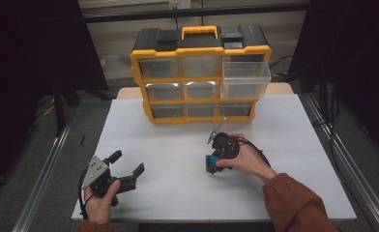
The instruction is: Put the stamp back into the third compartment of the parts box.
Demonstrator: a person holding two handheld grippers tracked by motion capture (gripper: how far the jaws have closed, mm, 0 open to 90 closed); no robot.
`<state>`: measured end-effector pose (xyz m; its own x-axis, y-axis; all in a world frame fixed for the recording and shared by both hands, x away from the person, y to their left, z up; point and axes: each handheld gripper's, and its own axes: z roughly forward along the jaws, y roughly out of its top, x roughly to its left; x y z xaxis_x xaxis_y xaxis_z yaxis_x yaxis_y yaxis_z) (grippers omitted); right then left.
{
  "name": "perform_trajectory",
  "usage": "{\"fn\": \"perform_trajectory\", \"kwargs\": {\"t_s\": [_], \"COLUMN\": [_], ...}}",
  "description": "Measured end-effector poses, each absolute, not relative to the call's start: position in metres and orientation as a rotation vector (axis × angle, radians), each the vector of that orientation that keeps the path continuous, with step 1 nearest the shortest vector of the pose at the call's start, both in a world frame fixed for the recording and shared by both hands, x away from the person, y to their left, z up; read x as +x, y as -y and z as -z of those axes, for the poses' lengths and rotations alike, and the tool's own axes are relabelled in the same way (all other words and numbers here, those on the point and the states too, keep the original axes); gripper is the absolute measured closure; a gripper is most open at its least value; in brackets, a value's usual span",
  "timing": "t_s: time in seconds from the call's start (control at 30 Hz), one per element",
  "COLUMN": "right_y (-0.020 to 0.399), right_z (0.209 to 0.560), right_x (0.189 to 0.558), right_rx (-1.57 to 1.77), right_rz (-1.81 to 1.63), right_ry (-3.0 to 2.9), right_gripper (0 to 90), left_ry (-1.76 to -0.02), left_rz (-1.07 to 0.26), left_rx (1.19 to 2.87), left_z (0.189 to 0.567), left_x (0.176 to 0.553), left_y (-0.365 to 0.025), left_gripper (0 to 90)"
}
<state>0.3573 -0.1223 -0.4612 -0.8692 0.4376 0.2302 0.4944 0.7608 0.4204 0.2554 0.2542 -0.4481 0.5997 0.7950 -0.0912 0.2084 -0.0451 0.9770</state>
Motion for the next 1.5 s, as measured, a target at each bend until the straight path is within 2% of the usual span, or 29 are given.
{"fn": "perform_trajectory", "kwargs": {"t_s": [0.27, 0.3, 0.37, 0.43, 1.13, 1.5], "right_y": [0.119, 0.12, 0.121, 0.123, 0.125, 0.139], "right_z": [0.463, 0.463, 0.463, 0.462, 0.459, 0.444], "right_x": [0.353, 0.353, 0.354, 0.353, 0.353, 0.352], "right_rx": [-0.72, -0.705, -0.689, -0.727, -0.79, -0.789], "right_rz": [0.722, 0.733, 0.736, 0.74, 0.75, 0.932], "right_ry": [2.898, 2.924, 2.93, 2.934, 2.926, 2.902], "right_gripper": [27.2, 32.4, 33.3, 40.7, 42.3, 42.3], "left_ry": [-0.857, -0.858, -0.86, -0.868, -0.878, -0.87], "left_rz": [-0.585, -0.583, -0.587, -0.592, -0.567, -0.581], "left_rx": [1.595, 1.595, 1.596, 1.594, 1.59, 1.595], "left_z": [0.448, 0.448, 0.449, 0.449, 0.45, 0.449], "left_x": [0.256, 0.256, 0.256, 0.256, 0.256, 0.256], "left_y": [-0.253, -0.253, -0.253, -0.253, -0.254, -0.256], "left_gripper": [3.5, 3.5, 3.5, 3.4, 3.2, 3.2]}}
